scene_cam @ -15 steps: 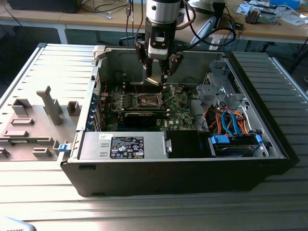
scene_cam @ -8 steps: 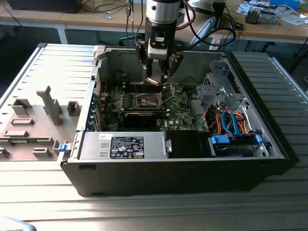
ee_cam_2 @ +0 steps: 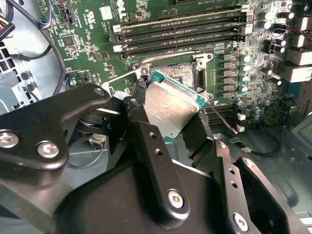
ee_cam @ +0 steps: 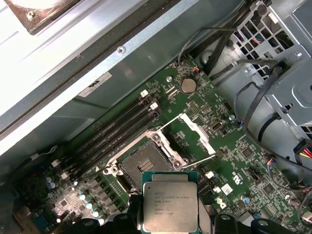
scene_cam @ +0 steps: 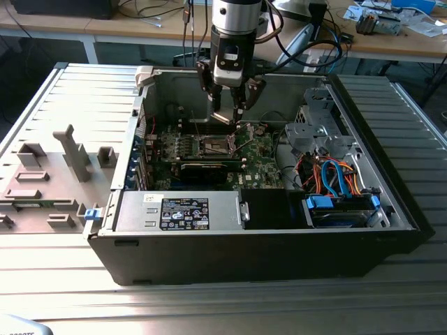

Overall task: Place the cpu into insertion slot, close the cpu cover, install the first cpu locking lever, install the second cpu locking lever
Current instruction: 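Place the cpu into insertion slot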

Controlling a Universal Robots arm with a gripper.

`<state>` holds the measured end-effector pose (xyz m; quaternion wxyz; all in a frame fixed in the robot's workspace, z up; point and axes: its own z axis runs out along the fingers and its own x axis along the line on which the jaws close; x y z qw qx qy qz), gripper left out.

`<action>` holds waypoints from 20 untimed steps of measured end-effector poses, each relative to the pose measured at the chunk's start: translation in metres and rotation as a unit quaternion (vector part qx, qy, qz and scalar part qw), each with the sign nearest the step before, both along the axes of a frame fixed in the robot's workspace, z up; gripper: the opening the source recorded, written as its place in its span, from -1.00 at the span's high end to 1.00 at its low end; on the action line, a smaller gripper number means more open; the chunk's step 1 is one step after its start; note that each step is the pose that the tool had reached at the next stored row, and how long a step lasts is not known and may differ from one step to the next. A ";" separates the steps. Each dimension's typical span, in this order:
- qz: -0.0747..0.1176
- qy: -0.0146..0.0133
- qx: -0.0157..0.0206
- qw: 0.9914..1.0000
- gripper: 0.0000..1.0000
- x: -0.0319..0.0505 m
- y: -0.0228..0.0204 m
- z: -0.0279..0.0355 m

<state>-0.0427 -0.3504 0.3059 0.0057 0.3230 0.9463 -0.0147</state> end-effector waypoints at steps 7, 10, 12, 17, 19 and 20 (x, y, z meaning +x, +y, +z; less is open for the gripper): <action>-0.005 0.000 -0.001 1.000 -0.09 0.0000 0.0000 -0.0001; -0.007 0.000 -0.001 1.000 -0.09 0.0000 0.0000 -0.0002; -0.009 0.000 -0.002 1.000 -0.09 0.0000 0.0000 -0.0002; -0.013 0.000 -0.002 1.000 -0.09 0.0000 0.0000 -0.0002; -0.015 0.000 -0.002 1.000 -0.09 0.0000 0.0000 -0.0003; -0.016 0.000 -0.003 1.000 -0.09 0.0000 0.0000 -0.0003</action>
